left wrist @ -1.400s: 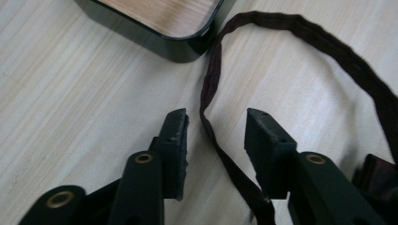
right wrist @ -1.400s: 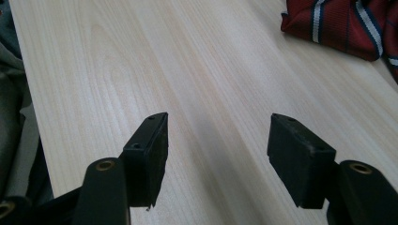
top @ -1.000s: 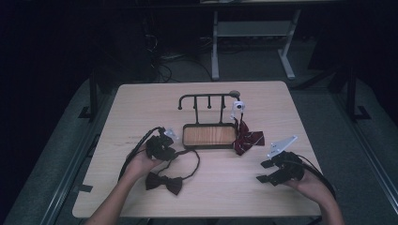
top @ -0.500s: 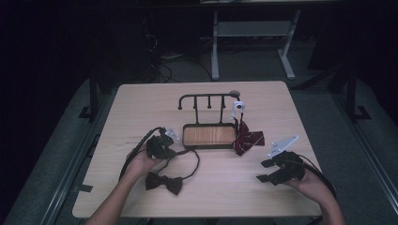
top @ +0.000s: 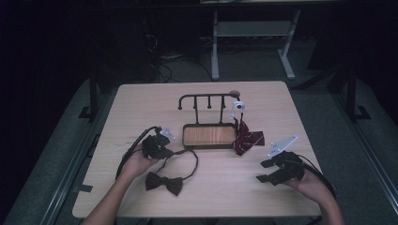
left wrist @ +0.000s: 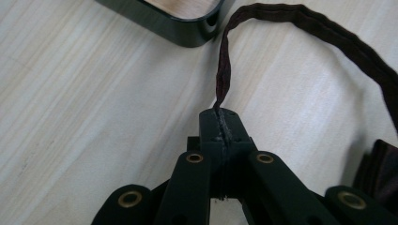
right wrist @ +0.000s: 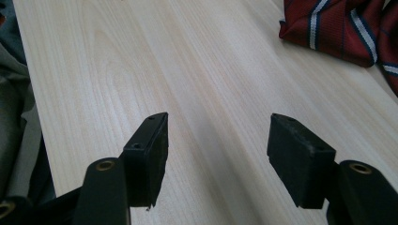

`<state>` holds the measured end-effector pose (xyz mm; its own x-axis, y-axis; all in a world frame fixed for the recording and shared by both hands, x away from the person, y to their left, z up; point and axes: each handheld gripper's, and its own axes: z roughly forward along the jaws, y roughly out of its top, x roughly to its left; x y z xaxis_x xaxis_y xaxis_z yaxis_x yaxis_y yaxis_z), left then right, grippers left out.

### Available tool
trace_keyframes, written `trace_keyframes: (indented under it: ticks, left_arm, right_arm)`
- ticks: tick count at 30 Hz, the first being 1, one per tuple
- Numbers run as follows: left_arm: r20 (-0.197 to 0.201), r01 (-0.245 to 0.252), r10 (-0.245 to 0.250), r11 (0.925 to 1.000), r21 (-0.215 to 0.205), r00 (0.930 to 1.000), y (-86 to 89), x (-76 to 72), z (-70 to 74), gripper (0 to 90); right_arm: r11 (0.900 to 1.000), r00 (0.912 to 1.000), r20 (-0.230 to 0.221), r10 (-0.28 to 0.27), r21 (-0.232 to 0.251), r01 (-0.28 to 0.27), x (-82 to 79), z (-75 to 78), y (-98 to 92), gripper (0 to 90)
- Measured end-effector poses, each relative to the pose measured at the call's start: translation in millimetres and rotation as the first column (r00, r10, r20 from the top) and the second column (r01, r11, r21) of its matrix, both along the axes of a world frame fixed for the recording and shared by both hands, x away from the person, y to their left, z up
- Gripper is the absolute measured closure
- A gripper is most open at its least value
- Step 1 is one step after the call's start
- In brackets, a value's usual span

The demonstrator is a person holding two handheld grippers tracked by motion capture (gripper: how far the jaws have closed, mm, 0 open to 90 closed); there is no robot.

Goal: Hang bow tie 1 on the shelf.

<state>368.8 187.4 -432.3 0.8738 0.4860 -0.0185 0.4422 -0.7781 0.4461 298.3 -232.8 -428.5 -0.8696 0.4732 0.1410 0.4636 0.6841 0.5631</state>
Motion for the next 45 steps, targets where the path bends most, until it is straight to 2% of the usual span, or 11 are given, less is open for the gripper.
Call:
trace_keyframes:
  ticks: [6, 15, 23, 28, 38, 44, 45]
  left_arm:
    - [-0.013, 0.017, -0.017, 0.9999, 0.001, 0.9998, -1.2, -2.8, 3.7, 89.4]
    - [-0.012, 0.044, -0.045, 0.9986, -0.028, 0.9989, 1.6, -6.2, 19.9, 89.4]
    - [-0.016, 0.062, -0.063, 0.9978, -0.022, 0.9979, 5.6, -8.5, 27.5, 89.4]
    - [-0.015, 0.066, -0.067, 0.9973, -0.033, 0.9976, 6.5, -11.2, 32.3, 89.4]
    - [-0.023, 0.1, -0.101, 0.9947, -0.024, 0.9946, 8.0, -15.9, 45.7, 89.6]
    - [-0.032, 0.121, -0.122, 0.9922, -0.031, 0.992, 10.3, -17.4, 54.9, 89.7]
    - [-0.038, 0.124, -0.125, 0.9914, -0.043, 0.9914, 10.2, -17.8, 55.7, 89.8]
  right_arm:
    - [1.0, 0.9999, 0.004, -0.011, 0.002, 0.011, 1.1, -0.2, -4.0, 38.3]
    - [1.0, 0.9998, 0.003, -0.019, 0.004, 0.019, 1.7, -0.4, -6.4, 37.9]
    - [1.0, 0.9999, 0.008, -0.015, 0.0, 0.015, 2.6, -1.1, -6.6, 37.7]
    - [1.0, 0.9998, 0.001, -0.017, 0.002, 0.017, 3.0, -1.5, -6.2, 37.7]
    - [1.0, 0.9997, 0.002, -0.024, 0.01, 0.024, 5.3, -0.8, -9.3, 37.6]
    - [1.0, 0.9996, 0.001, -0.028, 0.014, 0.028, 6.6, -0.7, -11.0, 37.5]
    - [1.0, 0.9996, 0.0, -0.028, 0.012, 0.028, 6.8, -1.0, -11.1, 37.2]
